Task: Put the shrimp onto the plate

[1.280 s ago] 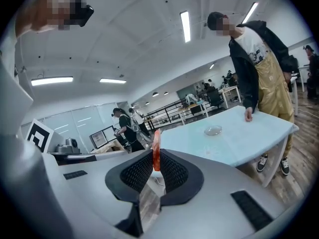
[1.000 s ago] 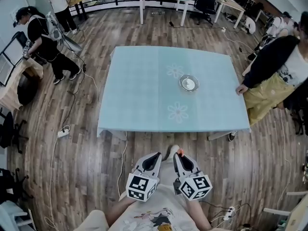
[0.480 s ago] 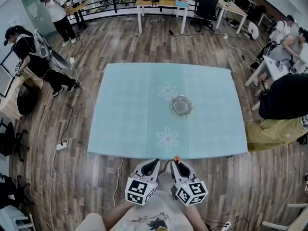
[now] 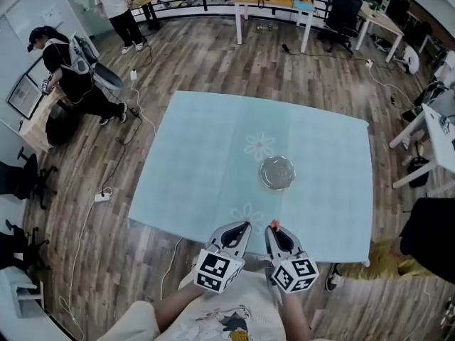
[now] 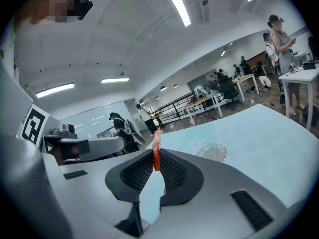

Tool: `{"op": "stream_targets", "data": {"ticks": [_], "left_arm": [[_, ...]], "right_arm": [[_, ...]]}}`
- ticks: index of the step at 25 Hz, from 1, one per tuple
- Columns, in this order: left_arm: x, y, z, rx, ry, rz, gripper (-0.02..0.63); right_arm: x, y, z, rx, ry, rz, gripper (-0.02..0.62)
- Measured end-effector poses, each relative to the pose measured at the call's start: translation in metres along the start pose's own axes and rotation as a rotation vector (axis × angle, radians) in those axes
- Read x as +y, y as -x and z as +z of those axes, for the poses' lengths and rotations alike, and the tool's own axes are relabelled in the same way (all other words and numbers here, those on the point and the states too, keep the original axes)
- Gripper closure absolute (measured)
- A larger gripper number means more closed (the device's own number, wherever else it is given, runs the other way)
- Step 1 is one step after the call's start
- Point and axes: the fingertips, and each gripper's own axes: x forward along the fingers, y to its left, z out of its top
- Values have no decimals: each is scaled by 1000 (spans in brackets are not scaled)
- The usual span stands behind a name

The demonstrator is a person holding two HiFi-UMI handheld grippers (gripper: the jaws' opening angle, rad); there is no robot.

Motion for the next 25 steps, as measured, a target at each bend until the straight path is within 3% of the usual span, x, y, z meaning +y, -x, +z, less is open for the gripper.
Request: {"op": "stream_targets", "data": {"ticks": [7,18,25], "left_arm": [[34,-21,-4,25,66,85,598],[56,-65,-16,68,87,57,598],[69,-101,-40,142,82,14,598]], "right_arm": [[-20,-44,13,35,-1,58,534],[-42,-78,9,99,29,87,534],[-76,-107,1,159,-7,51,534]]}}
